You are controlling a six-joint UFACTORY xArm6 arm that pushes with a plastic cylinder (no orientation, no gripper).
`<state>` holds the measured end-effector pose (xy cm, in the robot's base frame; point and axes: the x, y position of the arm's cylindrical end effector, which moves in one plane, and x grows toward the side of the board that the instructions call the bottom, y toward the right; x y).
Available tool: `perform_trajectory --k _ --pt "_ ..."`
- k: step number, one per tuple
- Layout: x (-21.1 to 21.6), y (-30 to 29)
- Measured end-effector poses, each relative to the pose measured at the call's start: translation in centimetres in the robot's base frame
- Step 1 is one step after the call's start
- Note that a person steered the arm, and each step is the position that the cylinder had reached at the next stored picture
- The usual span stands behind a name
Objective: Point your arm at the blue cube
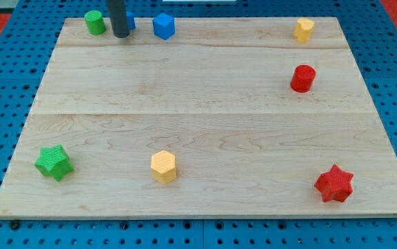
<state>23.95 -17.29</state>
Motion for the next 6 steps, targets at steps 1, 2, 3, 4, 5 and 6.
perform_trajectory --k 1,2,3,4,5,6 --pt "-0.8 -2.6" --pt "-0.9 -1.2" --pt "-0.9 1.3" --pt "0.6 4.1" --pt "2.7 8.3" --pt "1.7 12.1"
